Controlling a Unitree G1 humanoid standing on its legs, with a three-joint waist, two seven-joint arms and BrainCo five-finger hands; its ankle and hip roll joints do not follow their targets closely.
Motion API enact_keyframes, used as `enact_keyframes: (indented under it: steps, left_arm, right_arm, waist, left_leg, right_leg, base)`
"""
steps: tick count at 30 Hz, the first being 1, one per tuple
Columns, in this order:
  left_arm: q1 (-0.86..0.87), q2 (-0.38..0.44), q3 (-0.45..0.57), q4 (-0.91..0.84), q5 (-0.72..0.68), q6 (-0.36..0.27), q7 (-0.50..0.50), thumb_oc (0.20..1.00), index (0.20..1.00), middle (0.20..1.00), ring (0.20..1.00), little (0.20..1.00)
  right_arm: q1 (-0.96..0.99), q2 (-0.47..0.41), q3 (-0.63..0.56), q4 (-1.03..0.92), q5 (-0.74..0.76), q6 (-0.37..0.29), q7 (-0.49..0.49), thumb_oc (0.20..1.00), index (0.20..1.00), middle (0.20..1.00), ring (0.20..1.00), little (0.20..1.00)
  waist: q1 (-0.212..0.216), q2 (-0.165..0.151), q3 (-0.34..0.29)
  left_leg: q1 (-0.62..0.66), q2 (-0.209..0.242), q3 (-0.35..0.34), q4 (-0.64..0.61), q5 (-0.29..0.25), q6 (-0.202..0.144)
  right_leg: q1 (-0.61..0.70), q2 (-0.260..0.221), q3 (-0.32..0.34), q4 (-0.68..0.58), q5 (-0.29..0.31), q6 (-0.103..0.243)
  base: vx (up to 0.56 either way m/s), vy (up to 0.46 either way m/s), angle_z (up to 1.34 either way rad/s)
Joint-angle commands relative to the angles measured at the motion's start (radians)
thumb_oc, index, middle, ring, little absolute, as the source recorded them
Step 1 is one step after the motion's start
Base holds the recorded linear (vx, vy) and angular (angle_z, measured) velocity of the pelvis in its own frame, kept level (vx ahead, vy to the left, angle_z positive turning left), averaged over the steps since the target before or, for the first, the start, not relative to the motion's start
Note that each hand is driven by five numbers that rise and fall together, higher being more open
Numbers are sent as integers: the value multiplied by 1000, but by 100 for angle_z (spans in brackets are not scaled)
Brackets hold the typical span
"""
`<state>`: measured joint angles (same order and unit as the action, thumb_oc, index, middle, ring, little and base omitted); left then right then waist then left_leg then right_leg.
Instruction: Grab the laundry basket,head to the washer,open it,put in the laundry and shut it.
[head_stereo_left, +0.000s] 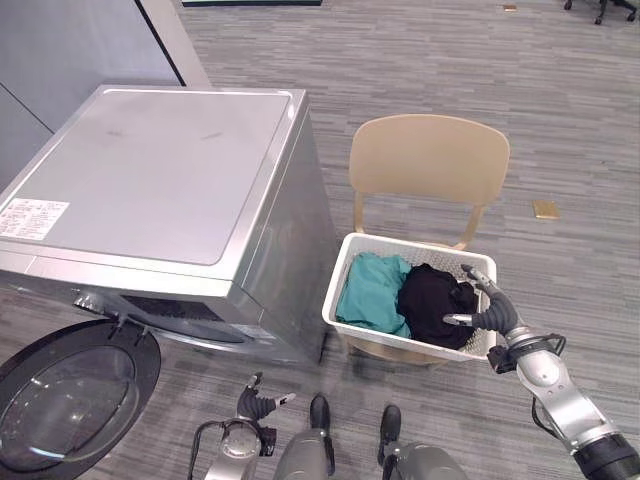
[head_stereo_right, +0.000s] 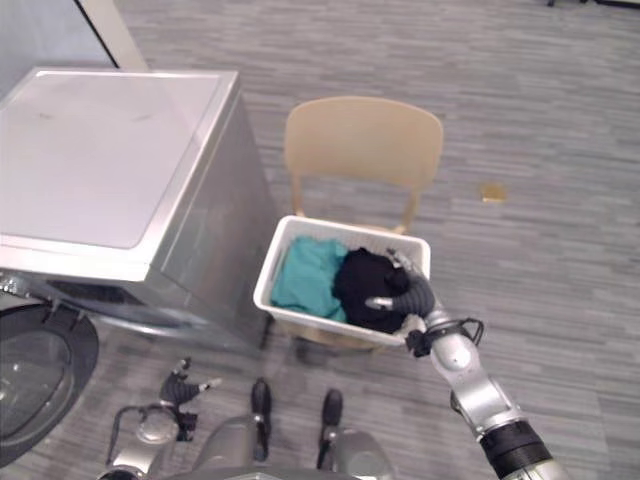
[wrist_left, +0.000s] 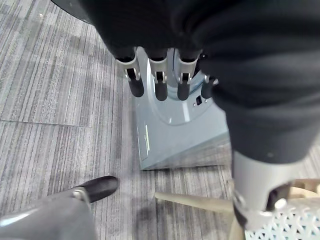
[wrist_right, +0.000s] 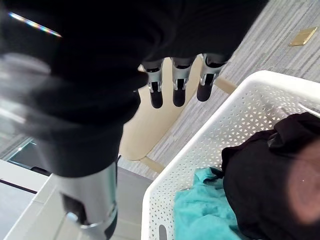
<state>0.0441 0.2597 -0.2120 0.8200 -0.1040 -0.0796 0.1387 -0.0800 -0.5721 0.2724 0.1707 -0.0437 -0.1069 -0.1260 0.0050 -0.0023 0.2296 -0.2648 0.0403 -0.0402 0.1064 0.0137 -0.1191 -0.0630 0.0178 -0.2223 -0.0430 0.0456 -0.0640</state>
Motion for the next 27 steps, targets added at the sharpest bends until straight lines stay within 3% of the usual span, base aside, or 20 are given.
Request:
enact_keyframes:
  steps: [1,8,13,19,25,26,27]
  left_arm:
    - [11,45,-3,-10,29,-17,-2,1000,1000,1000,1000,1000]
    - [-11,80,-21,-11,40,-36,9,1000,1000,1000,1000,1000]
    - [-62,99,-46,-24,22,-58,44,1000,1000,1000,1000,1000]
    - [-105,124,-68,-39,-13,-82,81,1000,1000,1000,1000,1000]
    - [-141,143,-88,-42,-44,-95,105,1000,1000,1000,1000,1000]
    - [-168,146,-99,-41,-60,-93,110,1000,1000,1000,1000,1000]
    - [-168,146,-99,-41,-60,-93,110,1000,1000,1000,1000,1000]
  right_arm:
    - [-83,-12,-4,-10,-72,-35,-8,1000,1000,1000,1000,1000]
    - [-245,-31,118,102,-232,-12,-52,1000,1000,1000,1000,1000]
    - [-428,-17,263,285,-349,22,-91,1000,1000,1000,1000,1000]
    - [-599,24,353,526,-371,60,-144,1000,1000,1000,1000,1000]
    - [-711,52,367,703,-338,90,-189,1000,1000,1000,1000,1000]
    - [-743,86,336,791,-261,97,-199,536,536,536,536,536]
    - [-743,86,336,791,-261,97,-199,420,420,420,420,420]
  waist:
    - [28,-10,50]
    - [56,-14,71]
    - [93,-5,114]
    - [141,13,165]
    - [182,32,208]
    - [201,38,223]
    - [201,38,223]
  left_leg:
    - [38,-17,5,37,-25,36]
    - [20,-41,38,32,-38,73]
    - [-44,-54,45,43,-37,87]
    - [-131,-68,19,50,-10,84]
    - [-212,-67,-8,33,31,74]
    - [-241,-66,-25,20,52,68]
    - [-241,-66,-25,20,52,68]
  right_leg:
    - [5,-40,86,117,-177,124]
    - [-76,-69,129,183,-173,142]
    - [-170,-86,130,216,-151,150]
    - [-259,-101,105,237,-137,148]
    - [-338,-108,62,236,-121,148]
    - [-355,-109,41,226,-114,151]
    - [-355,-109,41,226,-114,151]
  base:
    - [197,196,-63]
    - [39,151,-21]
    - [-70,80,-9]
    - [-64,8,10]
    - [-91,-37,27]
    - [-65,-49,21]
    - [-76,-75,22]
